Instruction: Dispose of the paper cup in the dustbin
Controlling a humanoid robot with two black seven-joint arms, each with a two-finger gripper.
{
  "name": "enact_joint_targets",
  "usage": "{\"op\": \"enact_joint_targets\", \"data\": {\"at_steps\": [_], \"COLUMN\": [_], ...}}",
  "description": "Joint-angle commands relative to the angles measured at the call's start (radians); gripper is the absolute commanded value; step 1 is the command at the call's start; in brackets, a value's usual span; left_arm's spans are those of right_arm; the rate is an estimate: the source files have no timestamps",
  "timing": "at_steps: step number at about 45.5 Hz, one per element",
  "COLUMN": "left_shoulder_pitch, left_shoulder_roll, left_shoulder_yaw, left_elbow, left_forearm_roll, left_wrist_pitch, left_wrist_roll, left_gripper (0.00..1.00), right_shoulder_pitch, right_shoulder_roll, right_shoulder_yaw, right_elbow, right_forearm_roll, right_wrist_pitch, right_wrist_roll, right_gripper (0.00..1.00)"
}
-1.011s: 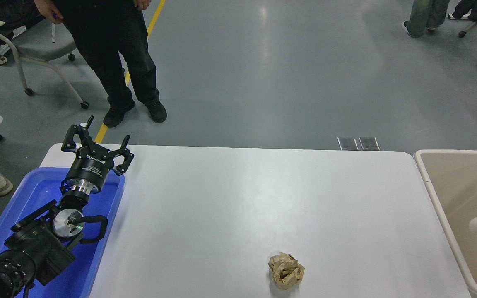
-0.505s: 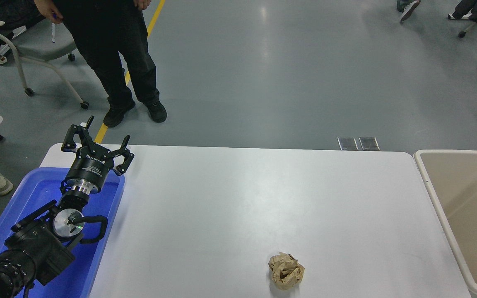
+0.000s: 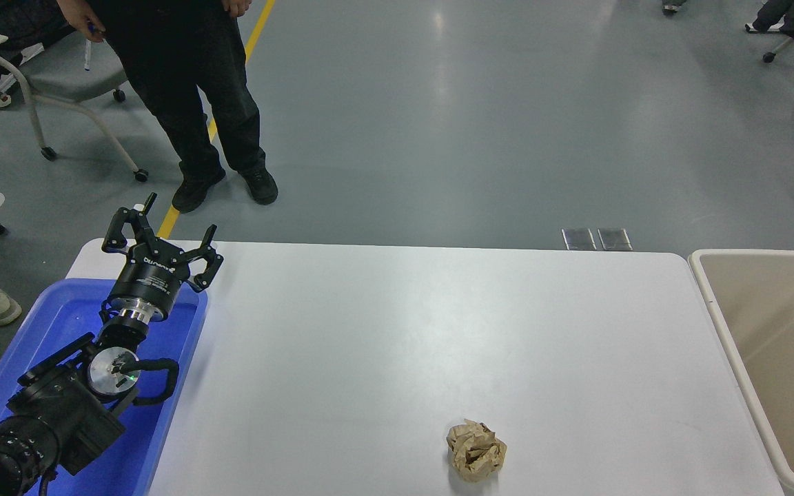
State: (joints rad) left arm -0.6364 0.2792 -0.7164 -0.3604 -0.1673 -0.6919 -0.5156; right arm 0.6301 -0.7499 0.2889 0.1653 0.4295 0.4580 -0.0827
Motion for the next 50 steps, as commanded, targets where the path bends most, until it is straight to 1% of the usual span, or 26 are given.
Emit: {"op": "enact_joint_targets", "data": {"at_steps": [1,7,12,16,22,26,30,40,50], "left_shoulder_pitch": [0.000,0.000,0.000,0.000,0.000,0.000,0.000,0.000,0.000], "left_shoulder_roll": [0.000,0.000,0.000,0.000,0.000,0.000,0.000,0.000,0.000], "left_shoulder_yaw": [0.000,0.000,0.000,0.000,0.000,0.000,0.000,0.000,0.000], "left_elbow": [0.000,0.000,0.000,0.000,0.000,0.000,0.000,0.000,0.000], "left_forearm_roll": [0.000,0.000,0.000,0.000,0.000,0.000,0.000,0.000,0.000], "left_wrist_pitch": [0.000,0.000,0.000,0.000,0.000,0.000,0.000,0.002,0.000], "left_wrist_roll": [0.000,0.000,0.000,0.000,0.000,0.000,0.000,0.000,0.000], "left_gripper": [1.00,1.00,1.00,1.00,1.00,1.00,1.00,1.00,1.00], "right_shoulder_pitch": [0.049,0.051,0.054,0.072,0.095,0.106,0.126,0.192,0.226], "right_shoulder_roll": [-0.135,-0.239,-0.292,-0.296,-0.278,-0.230,-0.189,-0.050,0.096], "right_shoulder_yaw": [0.058,0.091,0.101,0.102,0.110,0.108,0.110,0.107,0.108], "right_elbow": [0.095,0.316,0.482,0.543,0.580,0.606,0.631,0.668,0.652], "right_forearm_roll": [0.000,0.000,-0.003,-0.020,-0.087,-0.135,-0.161,-0.215,-0.245], "right_wrist_pitch": [0.195,0.195,0.185,0.177,0.154,0.128,0.077,-0.076,-0.182], "right_wrist_roll": [0.001,0.018,0.050,0.069,0.112,0.150,0.176,0.179,0.182], "right_gripper": [0.97,0.97,0.97,0.97,0.97,0.97,0.97,0.98,0.98]}}
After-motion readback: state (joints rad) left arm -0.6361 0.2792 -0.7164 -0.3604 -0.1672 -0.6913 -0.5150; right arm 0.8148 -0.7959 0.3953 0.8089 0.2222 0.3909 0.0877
